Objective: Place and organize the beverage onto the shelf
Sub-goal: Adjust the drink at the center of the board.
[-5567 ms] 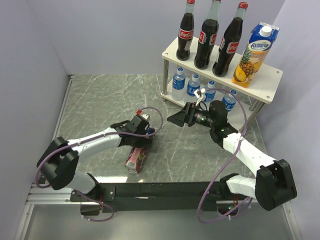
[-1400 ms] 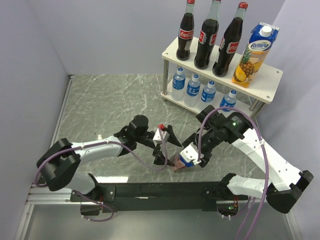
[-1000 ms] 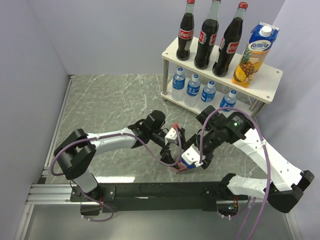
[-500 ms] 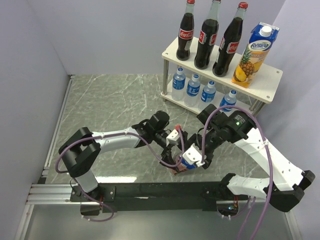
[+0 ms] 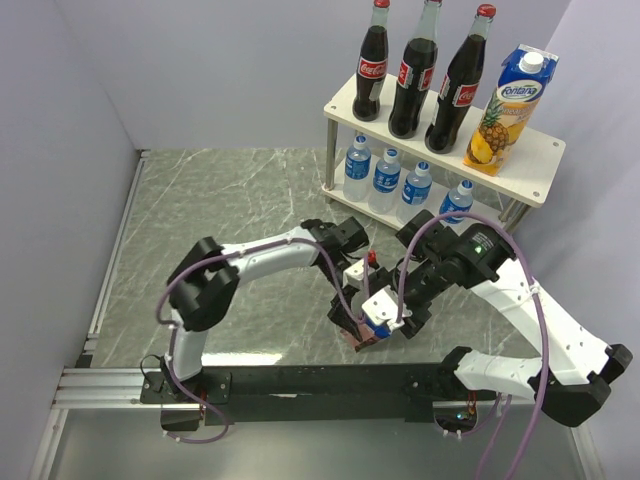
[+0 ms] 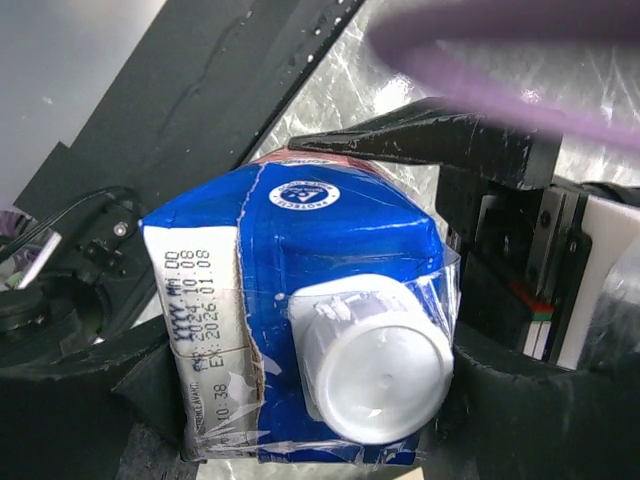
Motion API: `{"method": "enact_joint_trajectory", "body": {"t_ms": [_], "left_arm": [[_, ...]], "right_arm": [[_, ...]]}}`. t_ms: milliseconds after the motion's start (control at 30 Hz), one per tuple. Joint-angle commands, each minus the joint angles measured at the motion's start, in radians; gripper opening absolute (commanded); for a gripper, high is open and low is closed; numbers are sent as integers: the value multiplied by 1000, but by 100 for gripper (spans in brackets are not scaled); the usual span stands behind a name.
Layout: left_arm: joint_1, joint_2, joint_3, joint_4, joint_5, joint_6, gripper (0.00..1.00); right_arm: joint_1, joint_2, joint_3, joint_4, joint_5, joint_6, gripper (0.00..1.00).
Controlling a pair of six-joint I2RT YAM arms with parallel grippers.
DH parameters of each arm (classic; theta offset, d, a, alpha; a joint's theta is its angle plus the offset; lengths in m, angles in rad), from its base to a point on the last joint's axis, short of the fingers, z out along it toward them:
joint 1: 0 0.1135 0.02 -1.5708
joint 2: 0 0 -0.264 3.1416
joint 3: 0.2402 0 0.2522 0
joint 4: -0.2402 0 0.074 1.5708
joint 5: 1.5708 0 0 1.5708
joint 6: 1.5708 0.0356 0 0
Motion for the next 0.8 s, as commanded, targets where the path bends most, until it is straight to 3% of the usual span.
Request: {"method": "enact_joint_trajectory", "body": {"t_ms": [0,267,367,500,767], "left_arm": [[-3,90,50,-537,191,503,32],[43,44,-1,-536,254,576,1],[45,21,7,-536,257,570,1],[43,0,22,-536,240,558,1],[51,17,166,-536,185,460,1]], "right_arm": [[1,-77,22,258,-67,-25,20],[2,-108,-36,318,-58,33,26],[1,-111,-53,370,-41,76,27],[2,-105,-27,427,-26,166,37],[1,-96,31,468,23,240,39]]}}
